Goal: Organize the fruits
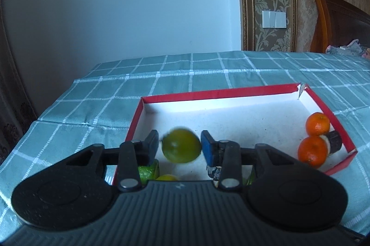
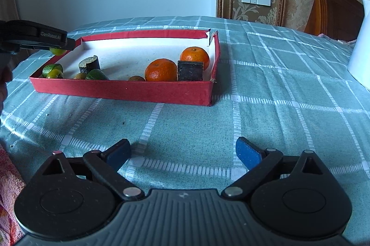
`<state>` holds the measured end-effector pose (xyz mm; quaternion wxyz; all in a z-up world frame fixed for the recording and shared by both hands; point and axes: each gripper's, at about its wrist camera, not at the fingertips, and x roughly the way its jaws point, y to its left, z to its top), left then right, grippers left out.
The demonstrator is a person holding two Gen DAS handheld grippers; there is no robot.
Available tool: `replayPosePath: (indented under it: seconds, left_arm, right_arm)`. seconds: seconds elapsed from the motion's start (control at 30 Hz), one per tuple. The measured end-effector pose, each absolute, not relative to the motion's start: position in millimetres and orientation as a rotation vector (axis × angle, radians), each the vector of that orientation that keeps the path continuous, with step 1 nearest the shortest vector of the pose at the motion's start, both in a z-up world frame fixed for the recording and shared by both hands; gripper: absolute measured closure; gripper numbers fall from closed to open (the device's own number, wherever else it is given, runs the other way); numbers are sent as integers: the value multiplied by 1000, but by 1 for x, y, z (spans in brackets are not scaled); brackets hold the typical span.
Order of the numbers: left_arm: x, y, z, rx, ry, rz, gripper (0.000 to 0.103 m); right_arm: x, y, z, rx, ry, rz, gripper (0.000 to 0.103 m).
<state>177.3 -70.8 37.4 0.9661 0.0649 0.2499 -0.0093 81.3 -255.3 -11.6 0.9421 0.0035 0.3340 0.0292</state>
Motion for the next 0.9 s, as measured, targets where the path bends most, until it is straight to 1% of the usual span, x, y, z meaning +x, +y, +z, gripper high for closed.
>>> replayPosePath:
  seconds: [0.03,0.07,0.13,0.17,0.23,0.37,0.43,0.63,0.9]
  left_arm:
    - [177,-72,36,137,501,-12,45]
    - [175,-73,35,140,495,-7,39]
    - [171,-75,34,149,481,1,21]
    - [167,-76,34,154,473,6,18]
    - [160,-80,35,166,467,10,6]
    - [141,-84,38,165,462,1,3]
    - [130,-84,39,154,465,3,0]
    - [98,-80,45,124,457,-5,0]
    - [71,-64,53,62,459,-17,0]
  right_arm:
    - [81,-255,-12,7,681,60,4]
    - [81,-255,-12,7,681,60,4]
    - [81,-255,-12,7,681,60,4]
    - [81,-255,-12,7,681,61,4]
    - [81,-255,-12,5,682,60,4]
    - [81,-257,-11,14,679,63,4]
    - [81,-258,-11,24,677,66,4]
    - [73,-260,-4,34,623,21,4]
    - [46,-245,33,25,493,49,4]
